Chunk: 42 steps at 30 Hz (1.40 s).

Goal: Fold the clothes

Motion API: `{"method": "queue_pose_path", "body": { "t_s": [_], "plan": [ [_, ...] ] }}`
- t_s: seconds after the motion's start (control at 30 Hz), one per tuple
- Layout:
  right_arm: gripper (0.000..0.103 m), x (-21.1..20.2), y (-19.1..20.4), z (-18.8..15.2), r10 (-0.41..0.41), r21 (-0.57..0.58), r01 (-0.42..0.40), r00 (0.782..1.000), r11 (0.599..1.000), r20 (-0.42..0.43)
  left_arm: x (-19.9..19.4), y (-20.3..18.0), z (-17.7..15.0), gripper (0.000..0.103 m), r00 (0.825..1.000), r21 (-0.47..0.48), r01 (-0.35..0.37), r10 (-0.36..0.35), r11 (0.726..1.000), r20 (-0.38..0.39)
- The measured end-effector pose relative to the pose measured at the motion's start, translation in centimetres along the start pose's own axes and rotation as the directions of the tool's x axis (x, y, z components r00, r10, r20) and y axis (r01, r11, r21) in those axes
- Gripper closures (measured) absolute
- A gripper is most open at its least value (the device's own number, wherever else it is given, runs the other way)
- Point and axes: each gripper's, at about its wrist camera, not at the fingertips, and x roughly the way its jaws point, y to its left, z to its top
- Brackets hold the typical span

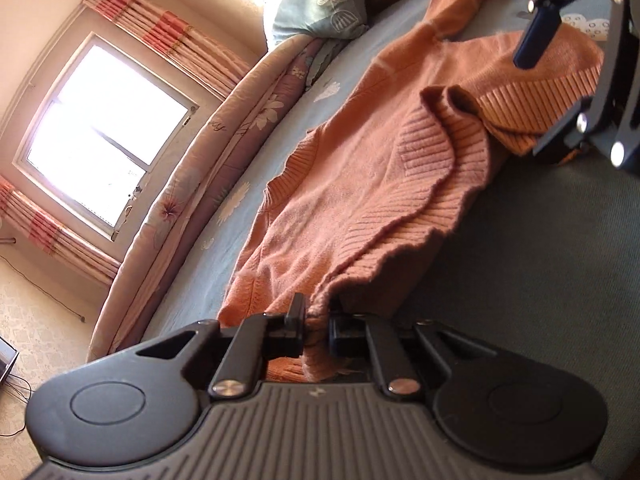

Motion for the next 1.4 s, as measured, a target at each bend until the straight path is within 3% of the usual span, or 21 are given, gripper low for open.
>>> {"method": "queue_pose_path", "body": {
  "t_s": [0.13,0.3,0.4,0.57,0.7,0.8,0.9,1.0,1.03,1.07,1.4],
  "plan": [
    [0.028,1.9,2.0,0.1,-0.085,-0.073,0.086,0.996,0.994,0.015,-1.3,2.0,0.3,0.094,0.999,-0.071,-0.024,0.026,0.997,0.021],
    [0.028,3.6,3.3,-1.1,-0.229,-0.170,0.228,0.973,0.959,0.012,-1.9,4.4,0.2,0.094,0.998,-0.138,-0.047,0.050,0.989,0.023],
    [0.029,3.4,3.2,-1.9,-0.272,-0.193,0.272,0.962,0.943,0.028,-2.2,5.2,0.0,0.094,0.998,-0.166,-0.057,0.062,0.984,0.024],
    [0.031,2.9,3.1,-2.0,-0.345,-0.186,0.347,0.938,0.919,0.041,-3.2,6.3,-0.2,0.093,0.997,-0.228,-0.054,0.063,0.972,0.035],
    [0.031,2.8,3.8,0.1,-0.343,-0.067,0.344,0.939,0.937,0.033,-3.8,6.7,0.1,0.093,0.995,-0.237,-0.071,0.085,0.969,0.048],
    [0.032,3.5,4.1,-0.1,-0.406,-0.093,0.406,0.914,0.909,0.030,-4.4,7.1,-0.1,0.093,0.994,-0.251,-0.070,0.088,0.965,0.059],
    [0.044,3.4,2.6,-1.4,-0.433,-0.093,0.431,0.901,0.898,-0.010,-4.6,7.3,-0.5,0.091,0.995,-0.251,-0.066,0.083,0.966,0.060],
    [0.065,2.3,1.2,-2.5,-0.402,-0.099,0.399,0.916,0.912,-0.011,-4.6,6.8,-0.8,0.090,0.996,-0.243,-0.053,0.068,0.969,0.053],
    [0.086,1.8,1.2,-2.6,-0.390,-0.114,0.387,0.921,0.915,-0.004,-4.7,6.6,-0.9,0.090,0.996,-0.232,-0.056,0.070,0.971,0.052],
    [0.095,1.4,1.3,-2.7,-0.378,-0.130,0.376,0.926,0.918,0.003,-4.9,6.5,-0.9,0.090,0.996,-0.227,-0.060,0.074,0.972,0.051],
    [0.095,-5.6,0.1,-1.5,-0.285,-0.244,0.300,0.954,0.922,0.098,-8.3,6.6,-1.8,0.090,0.998,-0.198,-0.032,0.043,0.980,0.052]
  ]
}}
